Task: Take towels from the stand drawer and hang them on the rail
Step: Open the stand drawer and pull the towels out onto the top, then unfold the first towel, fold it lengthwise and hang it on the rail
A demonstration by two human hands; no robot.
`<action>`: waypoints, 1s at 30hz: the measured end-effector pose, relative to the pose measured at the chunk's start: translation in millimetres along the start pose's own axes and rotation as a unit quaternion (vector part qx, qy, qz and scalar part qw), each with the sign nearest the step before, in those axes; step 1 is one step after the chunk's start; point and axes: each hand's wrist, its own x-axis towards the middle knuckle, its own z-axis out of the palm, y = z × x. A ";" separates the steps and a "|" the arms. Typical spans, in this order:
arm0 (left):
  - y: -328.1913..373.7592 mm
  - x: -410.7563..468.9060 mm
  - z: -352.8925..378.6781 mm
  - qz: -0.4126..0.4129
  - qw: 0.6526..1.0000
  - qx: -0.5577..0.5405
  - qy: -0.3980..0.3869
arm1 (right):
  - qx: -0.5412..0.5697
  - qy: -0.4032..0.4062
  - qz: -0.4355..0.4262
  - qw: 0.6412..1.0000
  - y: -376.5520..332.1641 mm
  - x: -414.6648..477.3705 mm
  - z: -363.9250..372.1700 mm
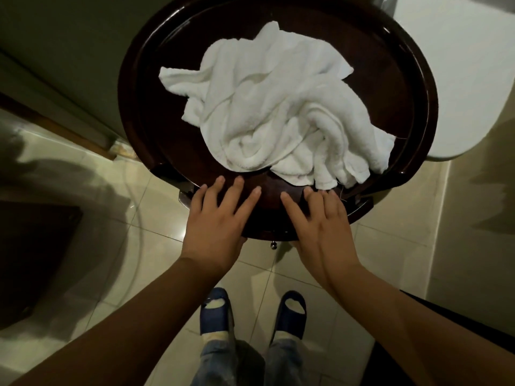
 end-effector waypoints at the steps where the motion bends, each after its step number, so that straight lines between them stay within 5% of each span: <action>1: -2.3 2.2 0.3 -0.001 1.000 0.002 0.016 | 0.006 0.024 0.000 1.000 0.8 4.0 0.6; 6: -3.0 14.9 6.0 -0.025 0.994 -0.024 0.102 | 0.028 0.113 0.026 0.993 -3.3 17.4 4.4; 16: -1.8 19.3 14.0 -0.032 0.982 -0.078 0.166 | 0.032 0.117 0.050 0.991 -6.1 22.2 8.4; 21: -14.7 32.5 -18.9 -0.015 0.975 -0.126 0.184 | 0.138 0.055 0.062 0.987 -18.4 21.6 -29.2; 25: -16.2 70.5 -63.5 -0.039 0.944 -0.171 0.281 | 0.209 0.130 0.145 0.958 -13.5 61.5 -71.2; 30: -20.0 137.0 -84.9 -0.129 0.970 -0.171 0.113 | 0.202 0.031 0.242 0.949 7.0 121.8 -78.3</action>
